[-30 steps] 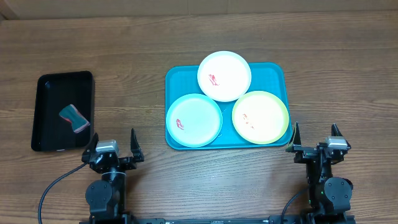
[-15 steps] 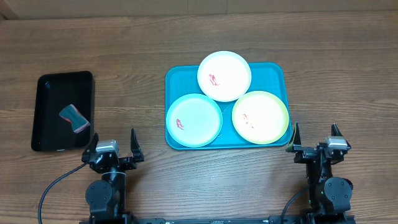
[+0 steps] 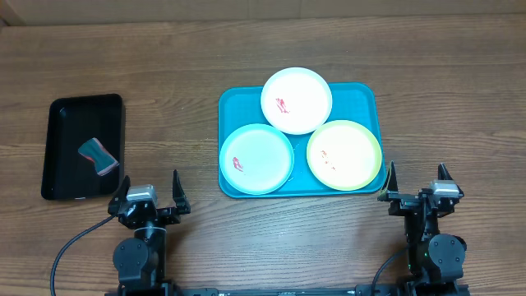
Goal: Clean dirty plates on tray and stack at the side
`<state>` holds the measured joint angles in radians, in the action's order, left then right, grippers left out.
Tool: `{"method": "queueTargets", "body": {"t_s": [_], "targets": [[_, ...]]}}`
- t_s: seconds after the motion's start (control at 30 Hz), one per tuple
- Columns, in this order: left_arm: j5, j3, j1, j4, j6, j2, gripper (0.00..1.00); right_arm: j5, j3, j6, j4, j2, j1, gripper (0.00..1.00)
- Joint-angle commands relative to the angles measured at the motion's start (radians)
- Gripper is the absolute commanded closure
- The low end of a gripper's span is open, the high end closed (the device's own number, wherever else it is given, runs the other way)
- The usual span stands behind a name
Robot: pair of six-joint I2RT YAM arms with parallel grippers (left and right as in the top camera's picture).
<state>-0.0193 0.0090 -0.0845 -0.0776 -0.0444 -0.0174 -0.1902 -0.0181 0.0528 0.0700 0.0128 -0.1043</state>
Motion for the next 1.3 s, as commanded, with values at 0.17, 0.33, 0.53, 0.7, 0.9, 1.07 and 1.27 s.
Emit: {"method": "queueTargets", "body": {"t_s": [0.17, 0.33, 0.53, 0.7, 0.9, 1.07, 1.27], "targets": [[0.327, -0.003, 0.006, 0.092, -0.394, 0.013, 0.0, 0.0, 0.01, 0.001, -0.005, -0.01, 0.006, 0.0], [0.348, 0.0, 0.006, 0.248, -0.422, 0.013, 0.0, 0.0, 0.01, 0.001, -0.005, -0.01, 0.006, 0.0], [0.32, 0.117, 0.006, 0.358, -0.3, 0.004, 0.0, 0.0, 0.01, 0.001, -0.005, -0.01, 0.006, 0.0], [0.01, 0.397, 0.006, 0.045, -0.235, -0.14, 0.0, 0.0, 0.01, 0.001, -0.005, -0.01, 0.006, 0.0], [0.041, 0.695, 0.006, -0.184, -0.165, -0.439, 0.0, 0.0, 0.01, 0.001, -0.005, -0.01, 0.006, 0.0], [0.069, 0.769, 0.004, -0.204, -0.108, -0.595, 0.0, 0.0, 0.01, 0.001, -0.005, -0.01, 0.006, 0.0], [-0.221, 1.006, -0.036, -0.454, -0.22, -0.823, 0.0, 0.0, 0.01, 0.0, -0.005, -0.01, 0.006, 0.0]]}}
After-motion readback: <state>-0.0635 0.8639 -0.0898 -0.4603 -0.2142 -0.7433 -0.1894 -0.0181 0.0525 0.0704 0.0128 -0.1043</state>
